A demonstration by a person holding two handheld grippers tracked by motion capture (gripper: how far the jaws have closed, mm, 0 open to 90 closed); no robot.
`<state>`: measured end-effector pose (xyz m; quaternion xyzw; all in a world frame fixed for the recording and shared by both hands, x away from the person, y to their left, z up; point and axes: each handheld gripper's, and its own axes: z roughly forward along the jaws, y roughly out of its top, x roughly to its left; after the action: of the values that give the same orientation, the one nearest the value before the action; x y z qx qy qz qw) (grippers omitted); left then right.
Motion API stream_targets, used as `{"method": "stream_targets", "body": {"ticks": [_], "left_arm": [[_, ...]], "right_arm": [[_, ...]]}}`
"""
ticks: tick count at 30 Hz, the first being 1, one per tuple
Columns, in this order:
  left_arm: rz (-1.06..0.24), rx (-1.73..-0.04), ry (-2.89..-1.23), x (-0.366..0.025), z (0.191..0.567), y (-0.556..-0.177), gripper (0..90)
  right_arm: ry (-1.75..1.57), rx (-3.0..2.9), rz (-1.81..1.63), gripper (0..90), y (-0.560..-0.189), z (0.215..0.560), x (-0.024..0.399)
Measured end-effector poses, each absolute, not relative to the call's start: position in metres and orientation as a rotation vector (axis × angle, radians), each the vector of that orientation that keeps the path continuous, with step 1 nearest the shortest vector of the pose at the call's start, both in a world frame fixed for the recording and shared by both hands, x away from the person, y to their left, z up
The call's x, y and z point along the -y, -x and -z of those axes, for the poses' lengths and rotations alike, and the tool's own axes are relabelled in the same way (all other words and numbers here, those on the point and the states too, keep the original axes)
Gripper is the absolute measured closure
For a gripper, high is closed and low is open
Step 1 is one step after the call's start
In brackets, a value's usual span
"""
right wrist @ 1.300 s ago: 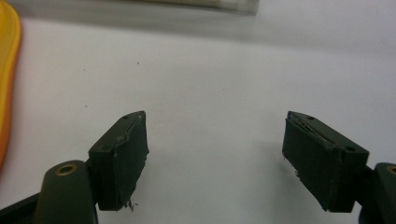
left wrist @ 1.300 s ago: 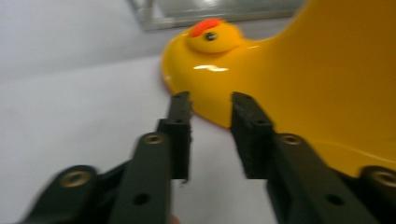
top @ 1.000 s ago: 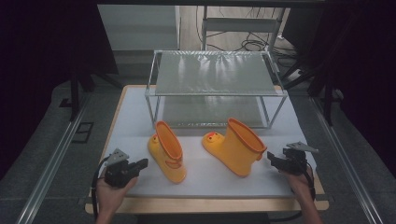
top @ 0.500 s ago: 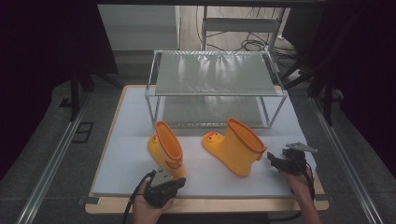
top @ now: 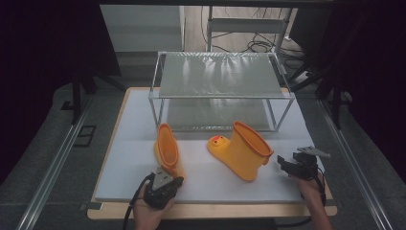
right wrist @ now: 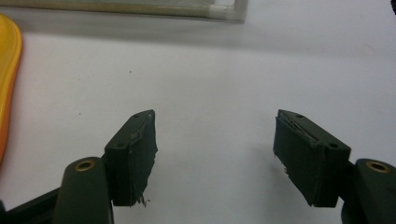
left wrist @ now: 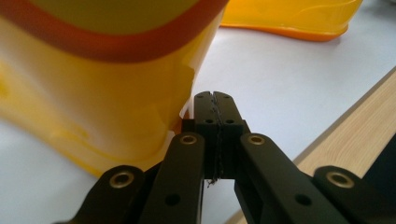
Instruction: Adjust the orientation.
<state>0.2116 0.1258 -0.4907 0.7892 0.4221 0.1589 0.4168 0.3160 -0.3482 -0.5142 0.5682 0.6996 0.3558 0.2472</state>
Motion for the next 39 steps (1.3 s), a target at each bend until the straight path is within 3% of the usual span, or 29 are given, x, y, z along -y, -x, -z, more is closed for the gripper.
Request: {"method": "stream_targets", "body": {"ticks": [13, 16, 21, 25, 30, 39], "left_arm": [[-0.382, -1.218, -1.850, -0.197, 0.493, -0.208, 89.0], [-0.371, -1.224, -1.832, -0.207, 0.494, -0.210, 84.5], [-0.318, -1.186, -1.801, -0.230, 0.497, -0.193, 65.0], [-0.321, -1.219, -1.786, -0.254, 0.498, -0.187, 60.3], [-0.348, -1.311, -1.758, -0.287, 0.495, -0.214, 57.4], [-0.350, -1.356, -1.729, -0.297, 0.489, -0.257, 54.8]], "right_arm": [[-1.555, -1.912, -0.974, 30.9, -0.320, 0.512, 0.346], [-1.558, -1.909, -0.973, 31.9, -0.319, 0.512, 0.346], [-1.563, -1.908, -0.977, 31.9, -0.319, 0.511, 0.345], [-1.556, -1.921, -0.972, 31.4, -0.319, 0.512, 0.343], [-1.541, -1.938, -0.973, 31.1, -0.320, 0.513, 0.342], [-1.551, -1.950, -0.990, 29.5, -0.318, 0.512, 0.343]]}}
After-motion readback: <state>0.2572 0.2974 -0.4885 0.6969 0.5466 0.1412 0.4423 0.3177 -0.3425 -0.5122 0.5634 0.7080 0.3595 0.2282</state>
